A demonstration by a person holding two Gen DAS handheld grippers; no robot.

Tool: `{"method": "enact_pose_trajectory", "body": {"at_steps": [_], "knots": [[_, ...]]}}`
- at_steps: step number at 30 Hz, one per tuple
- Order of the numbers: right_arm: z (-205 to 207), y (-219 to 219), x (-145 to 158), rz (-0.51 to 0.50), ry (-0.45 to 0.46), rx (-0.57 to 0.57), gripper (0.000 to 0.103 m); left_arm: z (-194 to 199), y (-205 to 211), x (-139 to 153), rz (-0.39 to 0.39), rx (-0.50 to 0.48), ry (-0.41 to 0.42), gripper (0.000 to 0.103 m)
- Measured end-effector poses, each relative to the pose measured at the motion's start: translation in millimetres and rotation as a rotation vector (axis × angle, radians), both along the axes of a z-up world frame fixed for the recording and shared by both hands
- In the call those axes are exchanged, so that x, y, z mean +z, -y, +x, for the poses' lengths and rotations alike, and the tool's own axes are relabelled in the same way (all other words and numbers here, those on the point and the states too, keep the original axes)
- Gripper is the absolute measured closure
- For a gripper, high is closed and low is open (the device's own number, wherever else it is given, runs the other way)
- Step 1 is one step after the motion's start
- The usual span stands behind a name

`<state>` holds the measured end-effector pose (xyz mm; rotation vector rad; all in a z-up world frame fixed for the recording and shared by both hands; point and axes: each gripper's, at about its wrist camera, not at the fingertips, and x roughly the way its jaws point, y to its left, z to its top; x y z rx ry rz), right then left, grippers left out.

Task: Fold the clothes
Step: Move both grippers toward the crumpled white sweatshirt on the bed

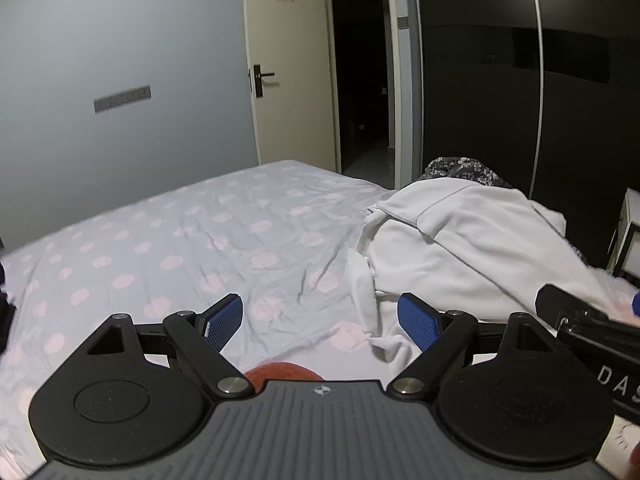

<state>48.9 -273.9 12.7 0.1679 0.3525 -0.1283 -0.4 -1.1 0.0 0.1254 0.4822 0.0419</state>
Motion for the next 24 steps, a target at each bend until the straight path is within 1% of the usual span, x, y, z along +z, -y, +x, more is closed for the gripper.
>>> {"method": "enact_pose_trajectory", "body": {"at_steps": [3,4,5,7,9,13,17,21,24], "knots": [[2,-1,0,-0.001,-0.003,0.0,0.001,-2,9,0,0.006,0.017,0.014,0.003],[2,-1,0,-0.001,-0.004,-0.001,0.001,-1,9,1,-0.007,0.018,0.013,0.003],[3,-1,1,-0.002,-0.005,-0.001,0.001,0,9,2,-0.026,0.02,0.011,0.003],[0,4,-1,0.017,0.007,0.003,0.001,-1,-1,1,-0.097,0.011,0.009,0.003],[-4,10,-4,0.021,0.015,0.005,0.001,-4,-8,3,-0.13,0.0,0.014,0.003],[11,-4,-7,-0.009,0.001,-0.005,0.001,0,-9,8,-0.145,-0.012,-0.013,0.003],[5,-2,-3,-0.003,0.006,-0.006,0.001,-4,-10,10,-0.174,-0.011,-0.001,0.003],[3,0,-4,0.0,-0.001,-0.001,0.001,-6,-10,10,-0.167,-0.015,0.0,0.004],[5,1,-5,0.001,-0.007,0.002,0.001,-5,-12,8,-0.18,-0.019,-0.011,0.005]]}}
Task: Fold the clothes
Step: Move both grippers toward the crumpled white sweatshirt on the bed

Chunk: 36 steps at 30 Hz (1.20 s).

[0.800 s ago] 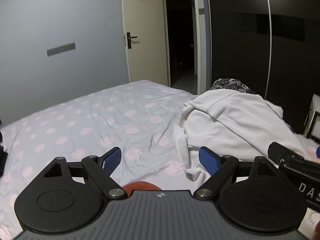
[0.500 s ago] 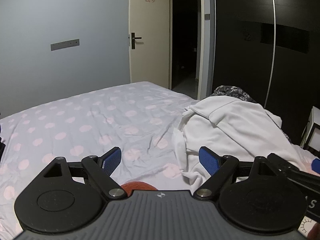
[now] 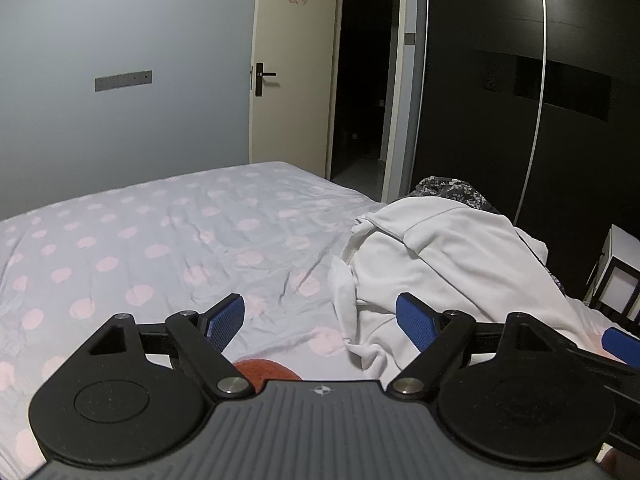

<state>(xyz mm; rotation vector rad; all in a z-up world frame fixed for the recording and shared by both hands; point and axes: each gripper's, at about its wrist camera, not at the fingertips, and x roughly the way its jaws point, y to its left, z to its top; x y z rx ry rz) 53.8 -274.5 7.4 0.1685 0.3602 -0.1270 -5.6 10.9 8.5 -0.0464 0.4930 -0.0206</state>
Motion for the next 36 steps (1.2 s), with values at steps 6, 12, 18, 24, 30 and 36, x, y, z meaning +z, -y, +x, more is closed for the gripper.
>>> {"method": "enact_pose_trajectory", "body": {"at_steps": [6,12,18,24,30,36], "knots": [[1,-1,-2,-0.005,-0.014,0.004,0.001,0,1,-1,0.011,0.0,-0.002,0.007],[1,0,-3,-0.004,-0.021,0.009,0.001,-1,-1,-5,0.014,0.0,-0.004,0.008],[2,1,-5,-0.01,-0.031,0.017,0.001,-3,-1,-6,0.037,-0.004,0.007,0.009],[3,1,-6,-0.015,-0.043,0.029,0.001,-3,2,-8,0.059,-0.01,0.004,0.015],[3,1,-6,-0.02,-0.048,0.039,0.001,-1,-1,-9,0.053,-0.016,-0.018,0.019],[8,-2,-7,-0.036,-0.06,0.063,0.001,1,0,-12,0.064,-0.023,-0.045,0.023]]}}
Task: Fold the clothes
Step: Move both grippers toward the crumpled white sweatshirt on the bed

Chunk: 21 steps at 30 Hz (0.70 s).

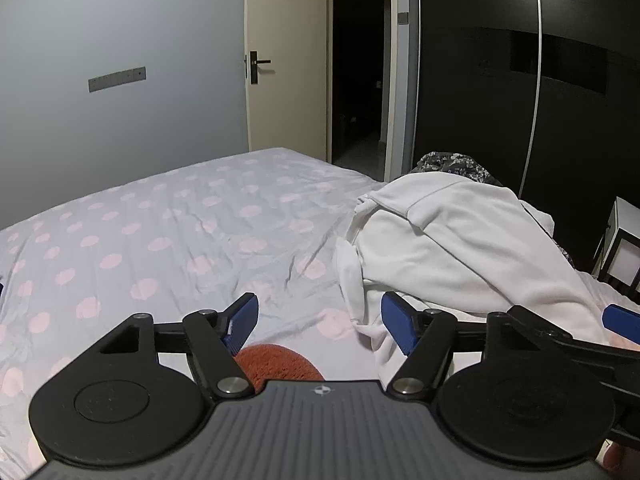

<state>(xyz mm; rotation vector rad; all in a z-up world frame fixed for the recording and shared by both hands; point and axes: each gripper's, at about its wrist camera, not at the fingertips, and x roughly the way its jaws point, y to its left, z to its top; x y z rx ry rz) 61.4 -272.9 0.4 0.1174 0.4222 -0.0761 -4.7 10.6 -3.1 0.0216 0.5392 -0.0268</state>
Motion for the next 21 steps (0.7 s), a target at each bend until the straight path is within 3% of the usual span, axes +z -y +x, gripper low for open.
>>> {"method": "enact_pose_trajectory", "body": {"at_steps": [10,16,21], "knots": [[12,-7,3,-0.019,0.01,0.022,0.001,17,-5,-7,0.009,-0.018,-0.067,0.029],[36,-7,5,0.007,0.034,0.125,0.001,45,-17,-9,-0.033,-0.055,-0.119,0.03],[66,-7,5,-0.032,0.033,0.175,0.001,80,-19,-10,-0.004,-0.102,-0.149,0.031]]}}
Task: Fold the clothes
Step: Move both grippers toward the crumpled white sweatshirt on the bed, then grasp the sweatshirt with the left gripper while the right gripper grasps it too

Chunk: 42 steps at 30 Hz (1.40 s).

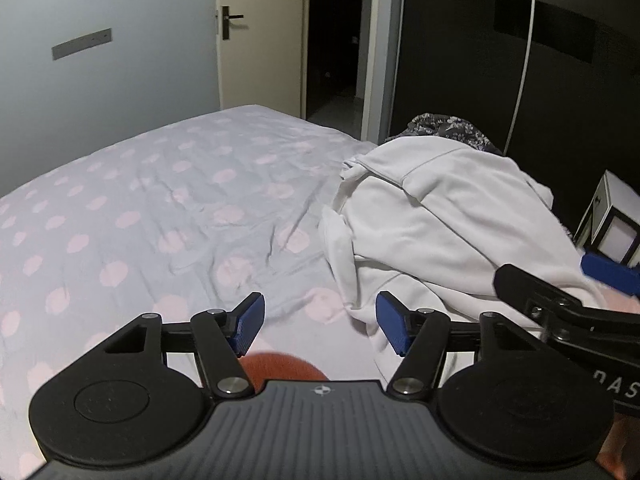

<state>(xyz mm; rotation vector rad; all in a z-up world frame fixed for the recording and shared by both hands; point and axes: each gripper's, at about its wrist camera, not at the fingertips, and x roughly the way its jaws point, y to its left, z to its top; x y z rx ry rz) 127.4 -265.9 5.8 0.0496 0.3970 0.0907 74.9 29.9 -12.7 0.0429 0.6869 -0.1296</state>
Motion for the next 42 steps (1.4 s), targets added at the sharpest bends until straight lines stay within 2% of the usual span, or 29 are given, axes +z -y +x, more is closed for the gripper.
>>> {"method": "enact_pose_trajectory", "body": {"at_steps": [7,13,20,24,28,30,32,33,34,35,37,38,39,41,42], "knots": [[71,11,-13,-0.144,-0.044,-0.012,0.003,59,-9,-1,-0.025,-0.045,-0.045,0.039],[139,15,-31,-0.256,-0.09,-0.018,0.006,129,-19,-26,-0.08,-0.082,-0.149,0.041],[212,4,-61,-0.382,-0.146,-0.009,0.013,211,-7,-91,-0.188,-0.166,-0.315,0.041],[248,-2,-79,-0.464,-0.171,-0.012,0.013,249,1,-138,-0.245,-0.169,-0.411,0.041],[275,-8,-94,-0.572,-0.171,-0.039,0.013,270,6,-179,-0.283,-0.157,-0.486,0.041],[286,-10,-99,-0.624,-0.167,-0.052,0.013,277,6,-194,-0.305,-0.143,-0.516,0.048],[296,-11,-104,-0.662,-0.174,-0.059,0.014,281,4,-206,-0.336,-0.131,-0.537,0.065],[301,-10,-105,-0.668,-0.187,-0.063,0.023,282,1,-208,-0.357,-0.126,-0.541,0.069],[304,-10,-106,-0.674,-0.197,-0.068,0.029,283,-2,-211,-0.378,-0.121,-0.544,0.078],[307,-9,-106,-0.679,-0.2,-0.078,0.04,283,-6,-210,-0.393,-0.116,-0.536,0.088],[310,-7,-102,-0.686,-0.196,-0.091,0.055,280,-14,-204,-0.397,-0.099,-0.512,0.095],[310,-6,-98,-0.677,-0.19,-0.096,0.067,278,-20,-201,-0.396,-0.083,-0.495,0.097],[308,-4,-92,-0.67,-0.181,-0.102,0.088,275,-26,-196,-0.39,-0.065,-0.477,0.097],[305,-2,-77,-0.656,-0.152,-0.112,0.092,269,-37,-187,-0.37,-0.021,-0.438,0.098],[304,0,-68,-0.639,-0.138,-0.114,0.097,265,-44,-180,-0.364,0.0,-0.415,0.098]]}}
